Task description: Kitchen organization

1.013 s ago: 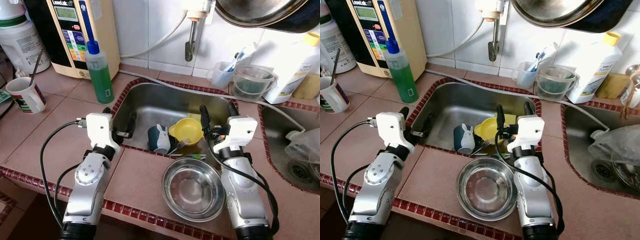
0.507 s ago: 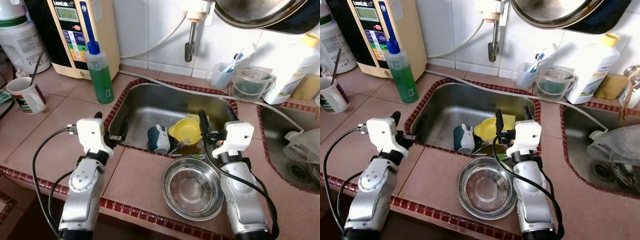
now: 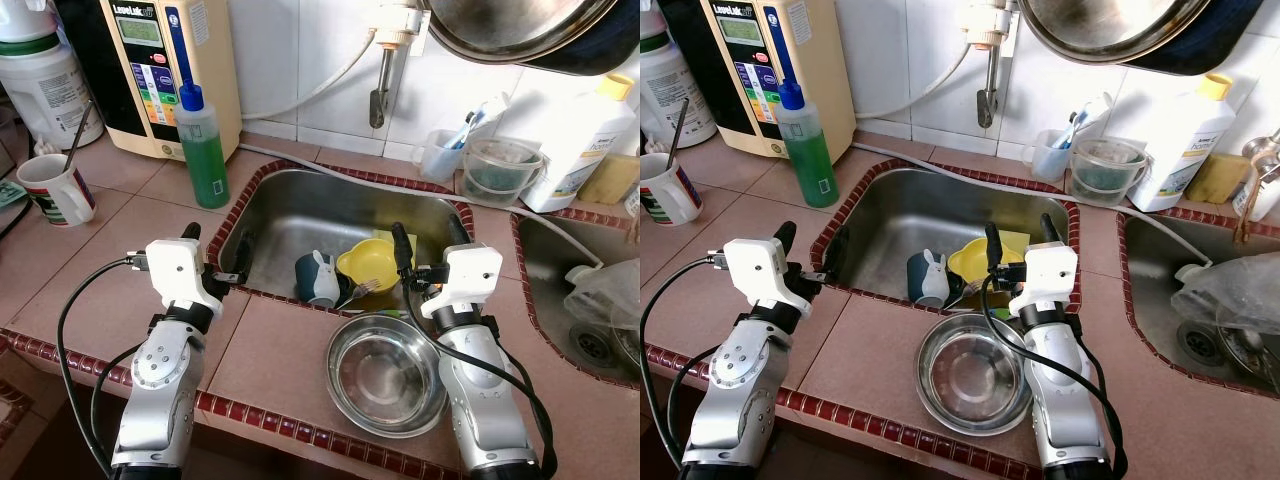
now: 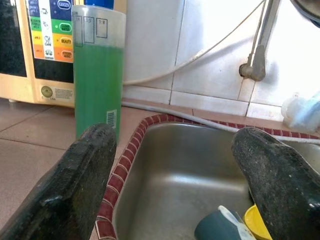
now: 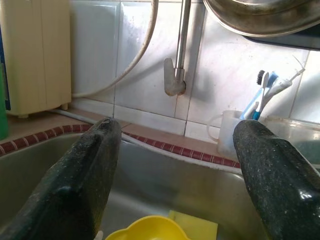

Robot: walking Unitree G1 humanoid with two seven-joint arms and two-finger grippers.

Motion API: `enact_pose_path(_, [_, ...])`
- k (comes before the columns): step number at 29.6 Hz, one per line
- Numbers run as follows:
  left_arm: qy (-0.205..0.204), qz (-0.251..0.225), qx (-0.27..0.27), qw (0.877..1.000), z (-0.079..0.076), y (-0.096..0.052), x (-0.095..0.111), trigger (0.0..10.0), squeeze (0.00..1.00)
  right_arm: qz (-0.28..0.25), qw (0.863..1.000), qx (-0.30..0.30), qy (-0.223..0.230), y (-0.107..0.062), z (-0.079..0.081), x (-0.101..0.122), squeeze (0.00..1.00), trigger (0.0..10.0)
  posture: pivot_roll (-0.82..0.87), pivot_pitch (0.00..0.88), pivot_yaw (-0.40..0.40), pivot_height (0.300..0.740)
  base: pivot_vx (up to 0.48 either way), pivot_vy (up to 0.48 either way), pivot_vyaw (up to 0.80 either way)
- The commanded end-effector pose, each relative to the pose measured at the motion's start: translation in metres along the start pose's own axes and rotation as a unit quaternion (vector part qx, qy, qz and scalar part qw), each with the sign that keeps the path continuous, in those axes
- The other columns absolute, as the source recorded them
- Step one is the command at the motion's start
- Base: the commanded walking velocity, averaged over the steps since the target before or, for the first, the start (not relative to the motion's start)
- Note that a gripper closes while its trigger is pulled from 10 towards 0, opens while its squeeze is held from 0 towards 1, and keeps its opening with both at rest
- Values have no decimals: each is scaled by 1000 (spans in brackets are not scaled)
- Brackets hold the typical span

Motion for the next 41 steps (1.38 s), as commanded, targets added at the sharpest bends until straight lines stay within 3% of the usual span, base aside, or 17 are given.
enact_pose_path(1, [4,-8,-7,1000,-1,1,3,10000,0,-3,1000,3,-1,1,-1,1,0,10000,10,6,-4,740,-285,0,0])
enact_pose_path(11, [2,-7,-16,1000,-4,1,3,10000,0,-1,1000,4,0,0,0,-1,0,10000,9,8,-4,740,-280,0,0])
enact_pose_path(26, [-5,-13,-41,999,-11,1,5,10000,0,2,1000,8,-4,-1,0,-2,0,10000,8,13,-7,740,0,0,0])
enact_pose_path(32, [14,-18,-59,998,-14,1,6,10000,0,4,1000,10,-7,0,-1,-3,0,10000,8,17,-6,740,0,0,0])
enact_pose_path(41, [3,-19,-74,997,-19,1,7,10000,0,2,1000,9,-9,0,-1,-2,0,10000,2,27,-4,740,0,-300,0])
Point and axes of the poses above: a point about 5 cm out from each wrist's last joint towards the gripper, its own y axis pointing out of the wrist towards the gripper, its own x axis along the axis of the wrist's last joint, z = x × y, the point moved 1 cm from there along y, pointing out of the wrist towards the gripper, and after that the axes turned 9 degrees about y, right-handed, at the moved point
